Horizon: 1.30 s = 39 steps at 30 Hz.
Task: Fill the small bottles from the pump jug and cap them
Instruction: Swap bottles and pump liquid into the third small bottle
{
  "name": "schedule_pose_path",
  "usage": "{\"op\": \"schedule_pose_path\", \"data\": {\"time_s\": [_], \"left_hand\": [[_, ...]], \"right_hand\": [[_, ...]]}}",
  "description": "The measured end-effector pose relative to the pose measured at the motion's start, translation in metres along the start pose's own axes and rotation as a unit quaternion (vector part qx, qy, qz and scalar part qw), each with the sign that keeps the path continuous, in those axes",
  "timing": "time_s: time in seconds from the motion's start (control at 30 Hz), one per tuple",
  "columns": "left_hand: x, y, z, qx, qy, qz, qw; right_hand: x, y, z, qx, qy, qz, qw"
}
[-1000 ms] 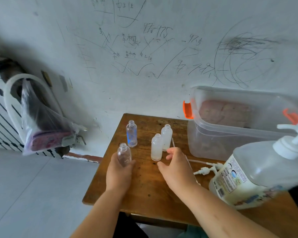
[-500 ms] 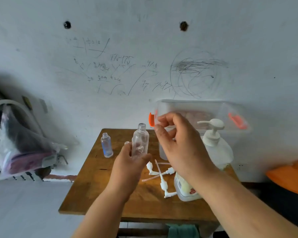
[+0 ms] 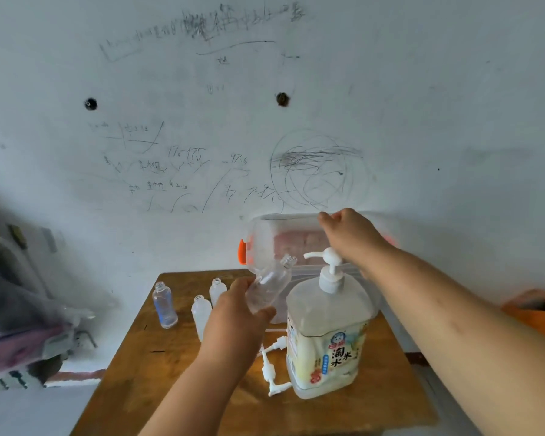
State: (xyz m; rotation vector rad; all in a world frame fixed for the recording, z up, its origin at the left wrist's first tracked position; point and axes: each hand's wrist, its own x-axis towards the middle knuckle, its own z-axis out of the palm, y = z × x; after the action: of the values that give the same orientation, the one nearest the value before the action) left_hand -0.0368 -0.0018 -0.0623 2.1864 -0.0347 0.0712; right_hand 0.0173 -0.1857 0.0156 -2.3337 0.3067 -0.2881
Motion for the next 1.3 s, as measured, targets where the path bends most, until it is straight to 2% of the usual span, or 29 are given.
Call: {"op": "schedule_pose_path", "data": {"time_s": [0.23,0.33,0.47,0.63,0.73,0.83,0.9,0.97,1.17,1.3], "left_hand": [[-0.002,0.01,0.005,0.025,0.011,0.011,1.0],[0.002,0.01,0.005,0.002,0.017,0.013,1.0],[0.006,0.01,0.008,-0.028,0.014,0.013,0.999],[0.011,0.007,0.014,-0.066,0.002,0.024,0.998],[0.015,0.003,0.013,-0.128,-0.027,-0.021,0.991],[0.017,-0.002,0.006,-0.245,-0.06,-0.089,0.964],[0.019,-0.004,0.001,-0.364,-0.054,-0.134,0.92],[0.019,-0.003,-0.002,-0.435,-0.034,-0.178,0.882],[0.007,-0.001,-0.012,-0.483,-0.02,-0.212,0.85],[0.002,0.002,-0.018,-0.509,-0.019,-0.209,0.835]], "right_hand": [[0.015,-0.009,0.009,-0.054,-0.067,0.054,0.995],[0.014,-0.013,0.01,-0.117,-0.099,0.063,0.986],[0.013,-0.011,0.012,-0.155,-0.103,0.052,0.981],[0.015,-0.007,0.015,-0.164,-0.111,0.048,0.979],[0.015,-0.004,0.014,-0.18,-0.118,0.032,0.976],[0.014,-0.003,0.018,-0.196,-0.123,0.019,0.973],[0.012,0.0,0.023,-0.205,-0.124,0.011,0.971],[0.008,0.002,0.026,-0.217,-0.126,0.015,0.968],[0.001,-0.007,0.02,-0.221,-0.128,0.029,0.966],[0.009,-0.016,0.006,-0.14,-0.086,0.042,0.986]]}}
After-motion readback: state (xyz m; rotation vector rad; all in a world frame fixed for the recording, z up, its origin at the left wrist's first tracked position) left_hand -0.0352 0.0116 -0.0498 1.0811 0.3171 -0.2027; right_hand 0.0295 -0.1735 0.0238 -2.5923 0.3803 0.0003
